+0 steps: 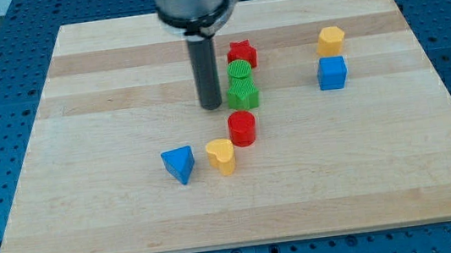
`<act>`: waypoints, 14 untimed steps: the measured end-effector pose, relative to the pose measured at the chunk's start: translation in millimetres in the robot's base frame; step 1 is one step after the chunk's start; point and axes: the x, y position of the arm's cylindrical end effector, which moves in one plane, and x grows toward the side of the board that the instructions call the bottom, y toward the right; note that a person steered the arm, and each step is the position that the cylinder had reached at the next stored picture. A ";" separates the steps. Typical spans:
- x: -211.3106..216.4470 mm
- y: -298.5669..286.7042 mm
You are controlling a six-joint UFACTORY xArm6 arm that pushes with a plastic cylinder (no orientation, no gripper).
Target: Separate the yellow heart and the red circle
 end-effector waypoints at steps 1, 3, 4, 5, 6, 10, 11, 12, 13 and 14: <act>19.1 -5.0; 46.6 11.3; 80.6 20.7; 81.1 24.3; 71.6 54.5; 85.8 140.3; 74.2 131.2; 68.9 124.8; 58.6 124.1; 44.1 122.5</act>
